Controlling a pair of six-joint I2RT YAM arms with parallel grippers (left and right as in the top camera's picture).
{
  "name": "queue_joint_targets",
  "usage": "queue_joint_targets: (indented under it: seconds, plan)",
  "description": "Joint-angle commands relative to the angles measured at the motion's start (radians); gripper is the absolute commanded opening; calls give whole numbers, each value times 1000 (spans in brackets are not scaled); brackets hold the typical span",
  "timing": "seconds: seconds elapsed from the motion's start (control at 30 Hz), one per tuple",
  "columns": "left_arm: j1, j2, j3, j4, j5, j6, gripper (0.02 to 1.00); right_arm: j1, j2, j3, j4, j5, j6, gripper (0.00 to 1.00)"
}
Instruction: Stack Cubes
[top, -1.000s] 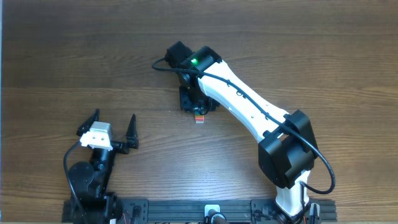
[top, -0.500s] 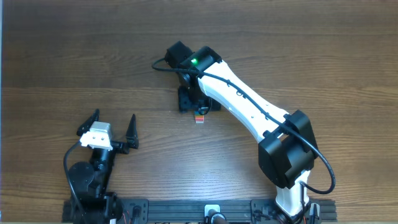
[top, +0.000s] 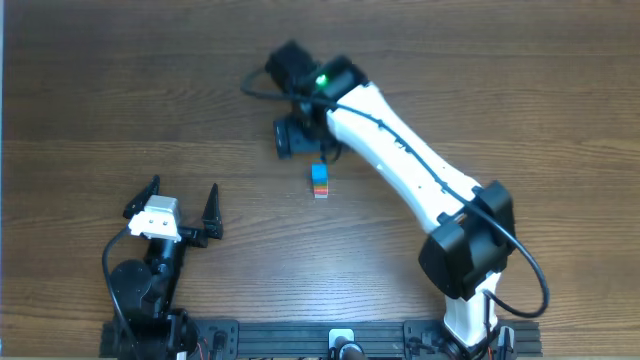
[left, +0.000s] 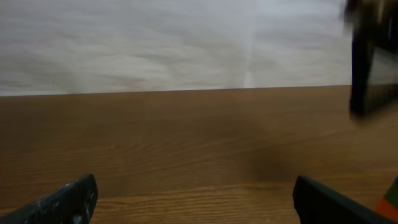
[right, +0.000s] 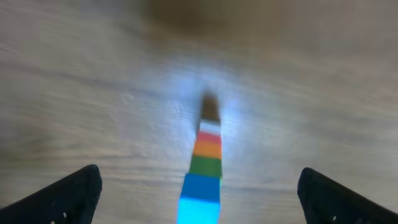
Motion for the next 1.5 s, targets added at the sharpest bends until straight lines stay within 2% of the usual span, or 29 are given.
queue_joint_targets:
  seconds: [0.03, 0.13, 0.17, 0.3, 0.4, 0.53, 0.63, 0.8, 0.87, 1.13, 1.2, 1.4, 1.5]
  plan:
    - [-4, -7, -3, -5, -3, 14, 1000, -10, -82, 245, -71, 96, -91, 991]
    - [-4, -7, -3, -5, -3, 14, 1000, -3, -122, 376, -167, 187, -100, 991]
    - [-4, -7, -3, -5, -3, 14, 1000, 5, -152, 396, -201, 261, -100, 991]
    - [-4, -7, -3, -5, -3, 14, 998, 34, -245, 396, -273, 435, -126, 991]
    - [-4, -7, -3, -5, -3, 14, 1000, 46, -317, 375, -322, 494, -126, 993]
    - [-4, -7, -3, -4, -3, 14, 1000, 39, -422, 282, -362, 558, -57, 993]
    - [-4, -7, -3, -4, -3, 14, 1000, 7, -495, 196, -357, 573, -40, 993]
    - [-4, -7, -3, -5, -3, 14, 1000, -63, -632, -1, -260, 571, -45, 991]
    - [-4, -7, -3, -4, -3, 14, 998, -95, -700, -113, -170, 546, -84, 991]
    - [-4, -7, -3, -5, -3, 14, 998, -327, -1047, -690, 412, 256, -277, 993]
    - [-4, -7, -3, -4, -3, 14, 1000, -384, -1133, -824, 531, 207, -315, 993]
    - [-4, -7, -3, -5, -3, 14, 998, -485, -1402, -1205, 861, 205, -405, 991]
    - [-4, -7, -3, -4, -3, 14, 1000, -525, -1534, -1378, 1003, 197, -408, 991]
